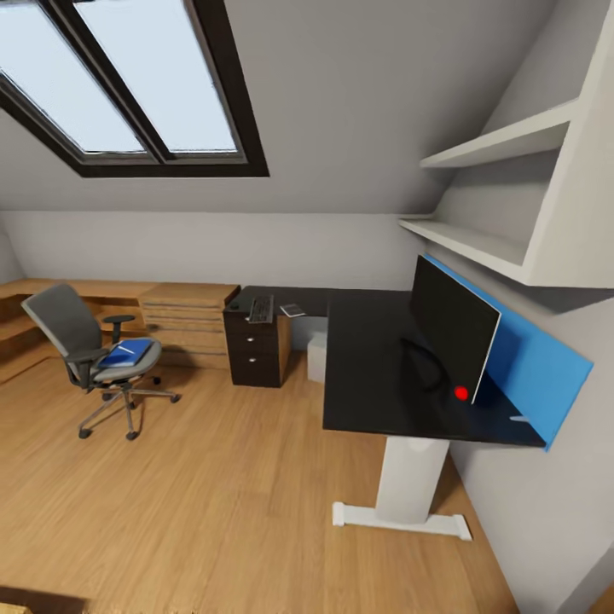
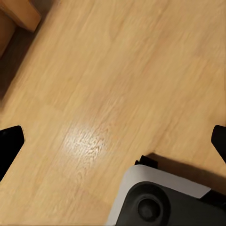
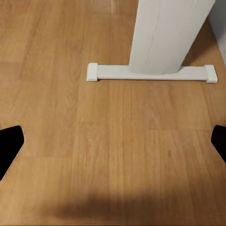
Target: In the bedroom, organize the workspace by keeping the computer under the desk, ensuring the monitor is on the desk, placing the keyboard on the desk next to the monitor, placing the mouse on the desk next to the keyboard, moving the folder from the swivel chair onto the desk next to the mouse, stacking the notebook on top of the folder with the pen on top of the notebook, and positioning the swivel chair next to the desk.
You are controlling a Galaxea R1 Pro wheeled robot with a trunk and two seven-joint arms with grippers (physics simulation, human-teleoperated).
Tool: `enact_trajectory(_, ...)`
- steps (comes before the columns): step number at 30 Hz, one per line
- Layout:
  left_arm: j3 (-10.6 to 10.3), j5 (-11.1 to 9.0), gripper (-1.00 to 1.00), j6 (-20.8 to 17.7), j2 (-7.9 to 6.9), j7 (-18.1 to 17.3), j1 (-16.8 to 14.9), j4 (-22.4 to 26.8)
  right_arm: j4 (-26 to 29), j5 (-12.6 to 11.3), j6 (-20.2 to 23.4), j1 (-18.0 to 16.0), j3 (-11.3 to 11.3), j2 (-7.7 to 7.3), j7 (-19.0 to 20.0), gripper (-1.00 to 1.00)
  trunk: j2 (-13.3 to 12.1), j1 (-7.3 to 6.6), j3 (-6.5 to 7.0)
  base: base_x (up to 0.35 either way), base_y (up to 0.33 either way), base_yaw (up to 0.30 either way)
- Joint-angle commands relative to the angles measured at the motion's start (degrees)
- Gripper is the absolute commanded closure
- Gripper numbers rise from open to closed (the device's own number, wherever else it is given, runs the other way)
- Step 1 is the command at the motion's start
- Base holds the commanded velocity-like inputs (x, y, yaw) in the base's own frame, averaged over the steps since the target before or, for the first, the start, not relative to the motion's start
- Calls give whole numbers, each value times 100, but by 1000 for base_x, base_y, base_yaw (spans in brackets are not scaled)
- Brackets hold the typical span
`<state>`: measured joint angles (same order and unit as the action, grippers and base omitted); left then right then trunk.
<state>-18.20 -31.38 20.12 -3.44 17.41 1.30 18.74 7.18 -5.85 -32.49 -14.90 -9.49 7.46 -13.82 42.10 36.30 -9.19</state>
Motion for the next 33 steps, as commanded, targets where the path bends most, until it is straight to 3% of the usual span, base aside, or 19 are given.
enact_trajectory(1,-50,-18,-100,17,-6,42,1,-7,-5,-59,-20,-5,-51,4,-16,-100,6,1,-10,38,32,266)
enact_trajectory(8,-44,28,-100,37,-4,-329,1,-88,-27,-29,-21,-5,-67,35,1,-100,6,1,-34,180,156,265)
enact_trajectory(12,-46,27,-100,24,-1,-368,1,-102,-31,-20,-21,-5,-69,38,28,-100,6,1,-44,235,208,174)
enact_trajectory(24,-63,34,-100,18,16,-396,1,-129,-40,2,-28,-4,-73,25,81,-100,6,1,-16,243,223,-31)
enact_trajectory(33,-56,40,-100,26,160,-389,1,-261,-42,0,-21,-4,-70,17,75,-100,6,1,-14,251,238,-3)
